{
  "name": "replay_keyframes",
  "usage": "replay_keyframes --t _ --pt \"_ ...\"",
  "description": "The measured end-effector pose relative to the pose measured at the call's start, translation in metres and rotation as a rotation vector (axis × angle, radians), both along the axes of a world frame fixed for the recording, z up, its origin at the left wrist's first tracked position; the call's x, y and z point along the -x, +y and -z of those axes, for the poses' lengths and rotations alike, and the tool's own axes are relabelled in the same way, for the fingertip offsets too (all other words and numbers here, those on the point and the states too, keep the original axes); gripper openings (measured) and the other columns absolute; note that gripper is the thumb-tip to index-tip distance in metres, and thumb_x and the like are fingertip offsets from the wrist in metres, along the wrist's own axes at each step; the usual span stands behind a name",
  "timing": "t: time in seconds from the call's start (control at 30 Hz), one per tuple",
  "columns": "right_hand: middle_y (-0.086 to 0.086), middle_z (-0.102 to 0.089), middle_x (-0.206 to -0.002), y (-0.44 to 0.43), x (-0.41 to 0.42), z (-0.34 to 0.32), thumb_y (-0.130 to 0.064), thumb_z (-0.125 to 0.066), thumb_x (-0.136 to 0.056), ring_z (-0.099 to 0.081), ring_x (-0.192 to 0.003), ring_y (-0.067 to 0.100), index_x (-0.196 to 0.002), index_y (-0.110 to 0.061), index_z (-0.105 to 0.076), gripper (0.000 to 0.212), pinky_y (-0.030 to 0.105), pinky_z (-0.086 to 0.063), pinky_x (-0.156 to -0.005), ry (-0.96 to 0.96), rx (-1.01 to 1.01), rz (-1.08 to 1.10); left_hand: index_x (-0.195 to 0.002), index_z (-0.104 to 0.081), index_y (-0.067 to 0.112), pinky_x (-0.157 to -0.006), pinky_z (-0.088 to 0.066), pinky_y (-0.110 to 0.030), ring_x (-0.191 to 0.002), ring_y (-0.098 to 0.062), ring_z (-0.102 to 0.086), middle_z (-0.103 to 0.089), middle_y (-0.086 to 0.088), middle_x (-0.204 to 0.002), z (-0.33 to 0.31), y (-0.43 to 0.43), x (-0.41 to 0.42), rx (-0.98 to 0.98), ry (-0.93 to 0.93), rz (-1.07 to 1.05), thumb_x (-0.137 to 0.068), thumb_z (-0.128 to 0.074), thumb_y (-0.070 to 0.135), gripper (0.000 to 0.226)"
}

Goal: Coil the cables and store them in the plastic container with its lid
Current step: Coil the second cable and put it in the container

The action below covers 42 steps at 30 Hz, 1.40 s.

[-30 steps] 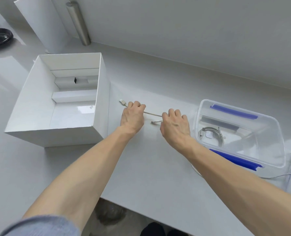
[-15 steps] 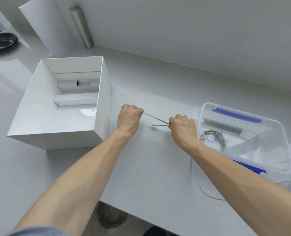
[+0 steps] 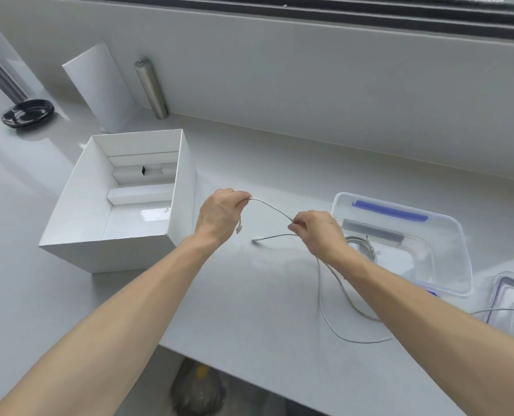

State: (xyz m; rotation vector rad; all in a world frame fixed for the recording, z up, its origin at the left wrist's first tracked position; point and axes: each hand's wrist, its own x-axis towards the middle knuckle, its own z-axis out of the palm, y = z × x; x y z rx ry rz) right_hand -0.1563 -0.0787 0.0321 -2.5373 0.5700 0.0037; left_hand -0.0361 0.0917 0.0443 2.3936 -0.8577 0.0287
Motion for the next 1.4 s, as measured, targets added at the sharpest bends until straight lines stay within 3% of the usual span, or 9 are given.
replay_keyframes --t 0.13,0.2,0.27,0.43,0.57,0.77,0.93,1.1,1.4 --pt "0.002 -0.065 -0.074 -0.008 0.022 -0.03 -0.024 -0.061 -0.089 -0.06 -0.073 0.019 -0.087 -0.012 -0.069 0.015 0.024 -0.045 -0.063 -0.036 -0.255 -0.036 -0.101 -0.07 0.009 -0.077 -0.05 -0.039 -0.08 -0.03 -0.062 -0.068 -0.015 -0.085 -0.025 -0.001 0.017 0.139 0.084 0.006 -0.091 -0.055 0.011 0.019" --pt "0.002 -0.067 -0.072 -0.015 0.036 -0.05 -0.025 -0.062 -0.088 -0.058 -0.064 0.014 -0.083 -0.016 -0.068 0.012 0.017 -0.042 -0.053 -0.026 -0.331 -0.065 -0.102 -0.07 0.007 -0.077 -0.052 -0.025 -0.08 -0.025 -0.064 -0.069 -0.012 -0.087 -0.041 -0.004 0.028 0.239 0.165 0.006 -0.091 -0.056 0.008 0.019" --pt "0.002 -0.069 -0.074 -0.025 0.05 -0.068 -0.025 -0.063 -0.087 -0.06 -0.066 0.017 -0.077 -0.02 -0.066 0.012 0.028 -0.048 -0.061 -0.051 -0.384 -0.065 -0.102 -0.07 0.009 -0.066 -0.048 -0.01 -0.072 -0.017 -0.063 -0.069 -0.009 -0.083 -0.059 -0.009 0.039 0.304 0.235 0.015 -0.091 -0.056 0.009 0.018" --pt "0.004 -0.069 -0.07 -0.052 0.095 -0.112 -0.013 -0.064 -0.087 -0.064 -0.07 0.018 -0.075 -0.014 -0.067 0.013 0.041 -0.052 -0.077 -0.208 -0.55 -0.049 -0.093 -0.069 0.016 -0.059 -0.051 -0.019 -0.06 -0.006 -0.058 -0.067 -0.004 -0.077 -0.106 -0.031 0.064 0.47 0.398 0.098 -0.092 -0.055 0.01 0.016" --pt "0.005 -0.065 -0.064 -0.072 0.132 -0.144 -0.009 -0.063 -0.087 -0.061 -0.061 0.016 -0.081 -0.002 -0.067 0.01 0.023 -0.052 -0.064 -0.332 -0.637 -0.005 -0.089 -0.069 0.016 -0.06 -0.053 -0.022 -0.06 -0.012 -0.058 -0.065 -0.006 -0.075 -0.144 -0.055 0.086 0.554 0.513 0.196 -0.092 -0.055 0.008 0.016" --pt "0.004 -0.056 -0.055 -0.11 0.188 -0.173 -0.007 -0.06 -0.089 -0.049 -0.048 0.017 -0.083 0.0 -0.067 0.011 0.022 -0.038 -0.045 -0.527 -0.668 0.121 -0.088 -0.066 0.007 -0.055 -0.054 -0.021 -0.057 -0.013 -0.061 -0.064 -0.006 -0.071 -0.189 -0.097 0.117 0.744 0.834 0.297 -0.094 -0.048 0.004 0.019" --pt "0.001 -0.053 -0.052 -0.123 0.218 -0.172 -0.008 -0.059 -0.088 -0.043 -0.045 0.015 -0.081 -0.004 -0.066 0.011 0.02 -0.033 -0.043 -0.75 -0.735 0.311 -0.088 -0.062 0.006 -0.056 -0.056 -0.023 -0.058 -0.014 -0.064 -0.065 -0.007 -0.069 -0.203 -0.135 0.154 0.868 1.162 0.35 -0.096 -0.043 0.005 0.021" --pt "0.003 -0.051 -0.055 -0.114 0.225 -0.175 -0.018 -0.06 -0.079 -0.04 -0.044 0.012 -0.084 -0.006 -0.061 0.013 0.019 -0.035 -0.044 -0.988 -1.115 0.425 -0.087 -0.06 0.004 -0.059 -0.058 -0.023 -0.062 -0.015 -0.068 -0.067 -0.008 -0.068 -0.201 -0.17 0.203 1.033 1.424 0.333 -0.095 -0.042 0.004 0.02" --pt "0.008 -0.063 -0.08 -0.109 0.225 -0.169 -0.006 -0.051 -0.084 -0.058 -0.065 0.013 -0.095 -0.004 -0.06 0.014 0.021 -0.052 -0.063 -1.243 -1.598 0.388 -0.09 -0.054 0.0 -0.066 -0.06 -0.028 -0.069 -0.025 -0.072 -0.067 -0.02 -0.081 -0.189 -0.216 0.267 1.197 1.707 0.242 -0.097 -0.039 0.002 0.017"
